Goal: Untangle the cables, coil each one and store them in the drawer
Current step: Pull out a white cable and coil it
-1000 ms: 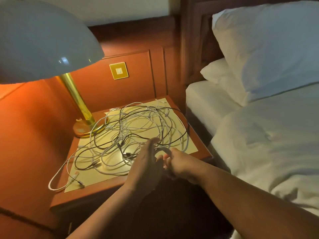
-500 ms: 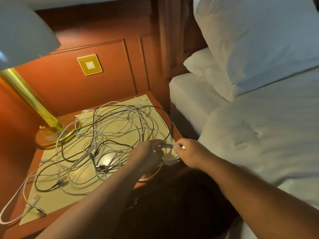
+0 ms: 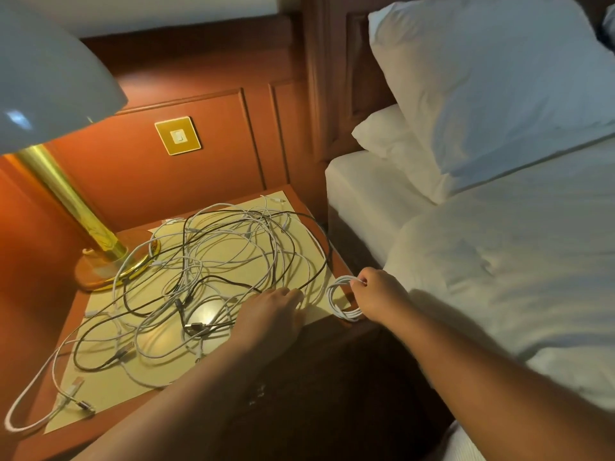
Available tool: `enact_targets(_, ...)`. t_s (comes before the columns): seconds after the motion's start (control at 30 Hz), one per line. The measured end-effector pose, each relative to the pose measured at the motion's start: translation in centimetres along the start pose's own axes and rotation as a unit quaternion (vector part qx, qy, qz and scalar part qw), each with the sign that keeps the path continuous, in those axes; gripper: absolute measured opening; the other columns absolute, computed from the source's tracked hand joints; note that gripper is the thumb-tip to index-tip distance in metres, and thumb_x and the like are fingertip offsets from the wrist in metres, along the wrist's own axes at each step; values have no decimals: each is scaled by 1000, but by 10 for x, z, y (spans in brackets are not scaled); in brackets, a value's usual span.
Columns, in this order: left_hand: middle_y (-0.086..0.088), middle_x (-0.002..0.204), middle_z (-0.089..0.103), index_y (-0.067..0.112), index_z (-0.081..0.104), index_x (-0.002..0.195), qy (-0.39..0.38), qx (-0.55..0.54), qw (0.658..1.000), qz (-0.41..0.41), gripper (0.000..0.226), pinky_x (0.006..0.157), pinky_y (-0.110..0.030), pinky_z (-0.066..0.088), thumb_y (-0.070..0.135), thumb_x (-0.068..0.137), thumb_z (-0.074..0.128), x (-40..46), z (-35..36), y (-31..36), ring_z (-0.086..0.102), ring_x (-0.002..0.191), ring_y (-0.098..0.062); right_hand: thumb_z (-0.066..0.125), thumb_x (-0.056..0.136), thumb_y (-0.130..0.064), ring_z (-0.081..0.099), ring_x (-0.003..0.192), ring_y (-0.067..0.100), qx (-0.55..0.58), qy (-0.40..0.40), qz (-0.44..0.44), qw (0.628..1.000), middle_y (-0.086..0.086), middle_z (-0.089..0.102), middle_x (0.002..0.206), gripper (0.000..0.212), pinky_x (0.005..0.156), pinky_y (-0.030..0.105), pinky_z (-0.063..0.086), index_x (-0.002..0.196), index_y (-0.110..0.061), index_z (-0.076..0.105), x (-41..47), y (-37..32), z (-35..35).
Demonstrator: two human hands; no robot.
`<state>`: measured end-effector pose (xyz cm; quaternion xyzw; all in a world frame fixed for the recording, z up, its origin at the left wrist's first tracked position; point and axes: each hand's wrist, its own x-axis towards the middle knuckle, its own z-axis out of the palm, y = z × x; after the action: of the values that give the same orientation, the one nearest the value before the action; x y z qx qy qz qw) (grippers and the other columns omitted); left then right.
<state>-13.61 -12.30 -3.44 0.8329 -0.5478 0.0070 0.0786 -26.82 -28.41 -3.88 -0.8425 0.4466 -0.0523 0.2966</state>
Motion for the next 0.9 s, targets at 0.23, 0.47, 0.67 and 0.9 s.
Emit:
enact_targets(0.23,3,106,71,36,46,134,-2,-56,997,-56,38,71,-34,57,30,98,57,-8,-3,-20,66,88,-18,41,102,-45,63,95,22,-62,-5,-26,998,5,67,105,41,86,40,55,112,-13,65,0,-21,13)
enact_targets(0.47,8,89,70,35,60,115,35,-287,945,-155,24,73,-41,60,28,94,68,-8,-24,-26,68,77,-13,39,98,-54,39,129,27,-135,7,-82,987,6,50,138,54,106,48,39,136,-19,52,-16,-40,14)
enact_targets(0.67,7,96,63,35,55,106,72,-335,927,-155,15,55,-26,45,23,98,62,-13,-60,-15,62,70,-15,46,101,-44,58,83,17,150,-37,-77,985,1,66,89,33,78,39,52,92,-19,65,-43,-79,5)
enact_targets(0.9,3,96,65,28,49,112,34,-368,919,-137,38,62,-29,55,11,88,73,-43,-73,-20,68,77,-17,47,103,-29,66,85,20,462,-175,135,859,9,71,92,30,78,34,52,94,-7,67,-57,-130,-8)
